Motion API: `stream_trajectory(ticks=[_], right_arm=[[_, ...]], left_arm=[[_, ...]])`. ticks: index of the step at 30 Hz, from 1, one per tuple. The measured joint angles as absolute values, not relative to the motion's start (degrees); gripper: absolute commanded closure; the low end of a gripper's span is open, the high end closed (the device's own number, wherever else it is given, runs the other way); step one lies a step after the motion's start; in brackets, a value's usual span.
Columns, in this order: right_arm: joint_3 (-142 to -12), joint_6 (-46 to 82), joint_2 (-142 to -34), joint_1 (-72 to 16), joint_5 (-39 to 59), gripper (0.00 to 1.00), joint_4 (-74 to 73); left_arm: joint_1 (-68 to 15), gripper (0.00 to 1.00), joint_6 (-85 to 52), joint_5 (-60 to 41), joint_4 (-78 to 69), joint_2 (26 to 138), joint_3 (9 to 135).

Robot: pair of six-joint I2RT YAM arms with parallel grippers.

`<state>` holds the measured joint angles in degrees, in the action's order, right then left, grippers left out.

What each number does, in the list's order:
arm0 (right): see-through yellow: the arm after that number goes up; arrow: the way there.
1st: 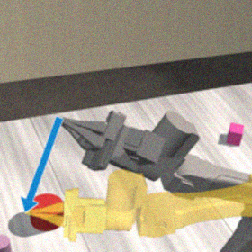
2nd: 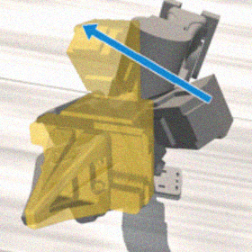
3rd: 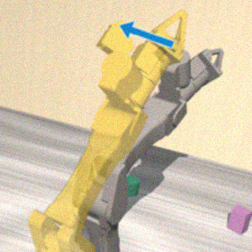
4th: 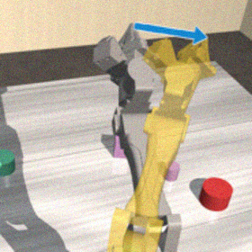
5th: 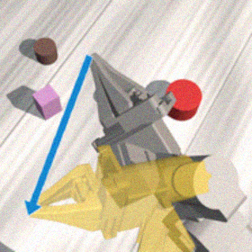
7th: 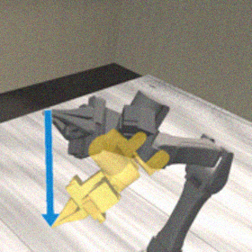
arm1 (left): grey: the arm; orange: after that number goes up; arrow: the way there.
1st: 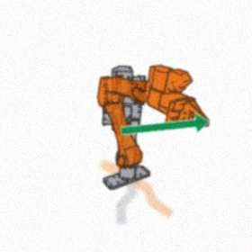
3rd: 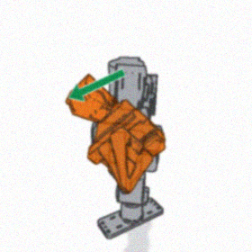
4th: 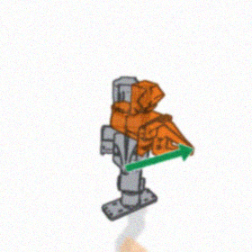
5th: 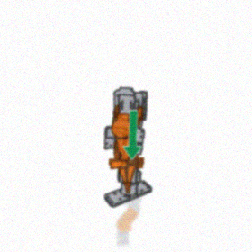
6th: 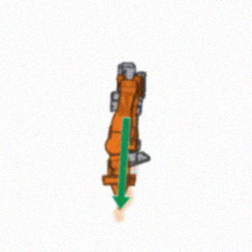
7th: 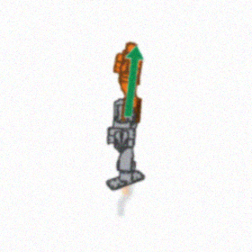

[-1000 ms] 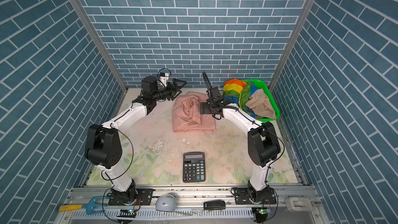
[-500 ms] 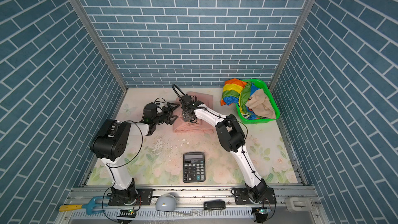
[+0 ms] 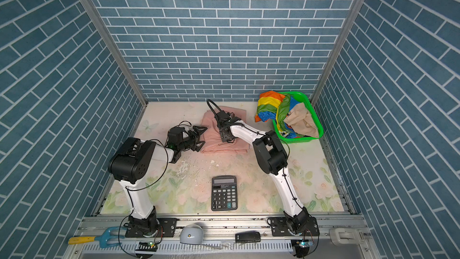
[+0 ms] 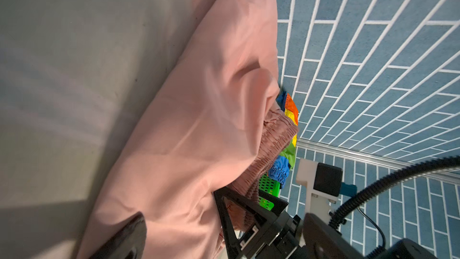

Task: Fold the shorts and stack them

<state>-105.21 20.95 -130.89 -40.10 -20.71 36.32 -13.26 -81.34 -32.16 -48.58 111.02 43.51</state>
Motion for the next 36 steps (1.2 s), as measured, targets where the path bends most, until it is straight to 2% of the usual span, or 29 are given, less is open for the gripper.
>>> stream_trajectory(ticks=[8, 13, 16, 19, 25, 30, 36], right_arm=[[-88.3, 20.9, -119.4, -33.3, -19.4, 0.08, 31.2], [-85.6, 20.1, -115.5, -30.1, -17.0, 0.08, 30.8], [-85.6, 20.0, -112.3, -29.9, -15.0, 0.08, 30.1], [-87.4, 19.6, -110.0, -29.6, -13.2, 0.08, 29.9], [-96.6, 19.1, -112.9, -29.2, -10.0, 0.08, 29.7], [-103.6, 18.7, -120.6, -29.1, -8.9, 0.11, 30.1], [-106.7, 16.6, -127.1, -28.3, -7.3, 0.24, 31.5]], left_arm=[[-14.2, 0.0, -77.8, -32.2, -46.9, 110.9, 43.2], [-14.7, 0.0, -74.7, -32.2, -43.6, 109.8, 44.0], [-14.8, 0.0, -71.4, -32.1, -35.7, 107.8, 47.0], [-15.7, 0.0, -65.7, -31.6, -24.9, 105.4, 55.4], [-19.3, 0.0, -61.0, -32.1, -19.2, 107.0, 73.4], [-20.5, 0.0, -63.0, -32.4, -20.4, 117.0, 80.3], [-20.3, 0.0, -64.7, -32.0, -17.4, 127.9, 85.1]])
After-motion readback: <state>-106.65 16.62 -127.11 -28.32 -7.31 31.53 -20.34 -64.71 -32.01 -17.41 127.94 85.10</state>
